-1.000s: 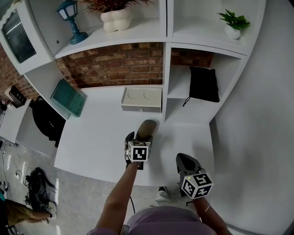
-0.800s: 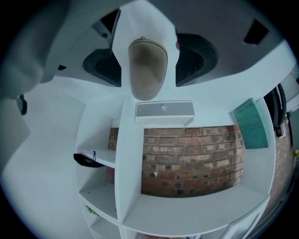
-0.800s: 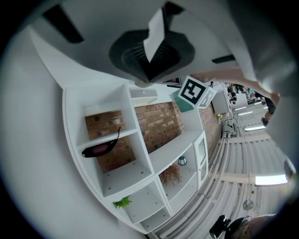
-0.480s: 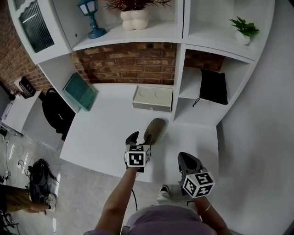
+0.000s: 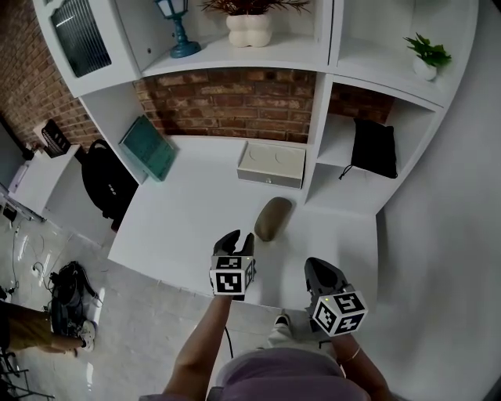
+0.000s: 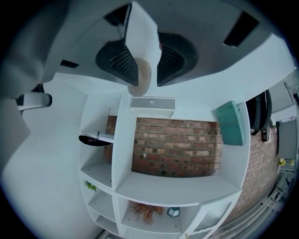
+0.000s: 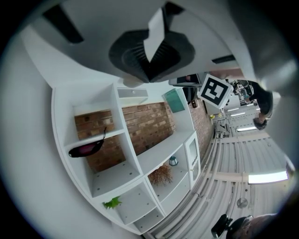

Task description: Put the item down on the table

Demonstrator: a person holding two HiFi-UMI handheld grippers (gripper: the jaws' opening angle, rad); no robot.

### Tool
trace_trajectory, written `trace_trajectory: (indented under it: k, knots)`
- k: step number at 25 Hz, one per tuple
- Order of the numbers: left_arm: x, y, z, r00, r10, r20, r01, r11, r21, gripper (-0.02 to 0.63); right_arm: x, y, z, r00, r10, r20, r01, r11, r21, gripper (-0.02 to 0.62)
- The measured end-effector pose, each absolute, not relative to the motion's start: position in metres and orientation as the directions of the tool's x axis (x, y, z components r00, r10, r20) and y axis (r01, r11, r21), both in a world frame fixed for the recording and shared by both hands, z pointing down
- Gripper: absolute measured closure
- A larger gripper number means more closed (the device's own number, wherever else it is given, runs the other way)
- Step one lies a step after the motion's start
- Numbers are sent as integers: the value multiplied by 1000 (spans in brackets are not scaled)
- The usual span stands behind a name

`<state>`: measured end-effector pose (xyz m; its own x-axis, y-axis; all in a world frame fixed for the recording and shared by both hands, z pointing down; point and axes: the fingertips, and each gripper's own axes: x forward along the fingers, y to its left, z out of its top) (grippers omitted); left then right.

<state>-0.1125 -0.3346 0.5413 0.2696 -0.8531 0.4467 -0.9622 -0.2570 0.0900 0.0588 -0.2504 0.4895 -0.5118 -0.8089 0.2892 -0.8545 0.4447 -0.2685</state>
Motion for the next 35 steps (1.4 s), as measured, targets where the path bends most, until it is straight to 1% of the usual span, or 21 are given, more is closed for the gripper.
trace_trajectory:
  k: [9,16,25,35]
  knots:
    - [-127,-304,530,253,-876,410,-967,-228,110,546,48,-244,487,-529,-799,284,-845,465,-266,594]
    - [-139,-281,527,238,-884,403,-971,-210,113,584,40,-240,488,-541,-791,284,-837,476,-269,594]
    - [-149,-258,525,231,-889,396,-972,-196,126,606,31,-239,487,-561,-778,283,-825,495,-273,594]
    - [-160,-241,522,189,-906,379,-978,-141,151,606,29,-237,489,-573,-767,289,-817,509,-272,594]
